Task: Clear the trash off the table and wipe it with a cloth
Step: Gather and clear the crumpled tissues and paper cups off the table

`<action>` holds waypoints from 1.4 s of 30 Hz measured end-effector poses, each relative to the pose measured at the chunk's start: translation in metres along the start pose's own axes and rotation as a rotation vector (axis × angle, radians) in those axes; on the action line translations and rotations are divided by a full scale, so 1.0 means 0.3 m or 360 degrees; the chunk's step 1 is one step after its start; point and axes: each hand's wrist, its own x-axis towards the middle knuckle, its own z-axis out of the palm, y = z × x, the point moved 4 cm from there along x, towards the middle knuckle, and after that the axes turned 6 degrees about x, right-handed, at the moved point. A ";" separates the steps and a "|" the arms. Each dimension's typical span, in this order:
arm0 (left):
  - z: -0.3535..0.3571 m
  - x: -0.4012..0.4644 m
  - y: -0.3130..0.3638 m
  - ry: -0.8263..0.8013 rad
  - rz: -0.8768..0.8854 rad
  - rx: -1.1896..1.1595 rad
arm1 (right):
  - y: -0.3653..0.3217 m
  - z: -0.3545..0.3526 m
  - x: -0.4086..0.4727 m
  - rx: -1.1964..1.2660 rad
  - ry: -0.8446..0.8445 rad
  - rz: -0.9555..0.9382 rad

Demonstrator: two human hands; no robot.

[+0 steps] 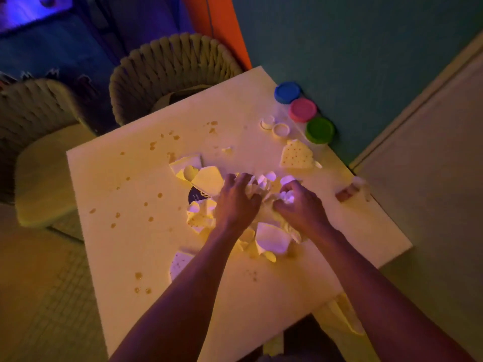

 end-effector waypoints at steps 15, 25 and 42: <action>0.369 -0.476 0.478 -0.0515 0.0662 -0.0025 | 0.496 -0.275 -0.673 0.0196 0.0636 0.0542; 0.795 -0.803 0.728 -0.0851 0.0809 0.0099 | 1.007 -0.394 -0.971 0.0209 0.0648 0.0807; 1.669 -0.836 0.440 -0.1116 0.1060 0.0330 | 1.793 -0.051 -0.745 0.0585 0.0202 0.1191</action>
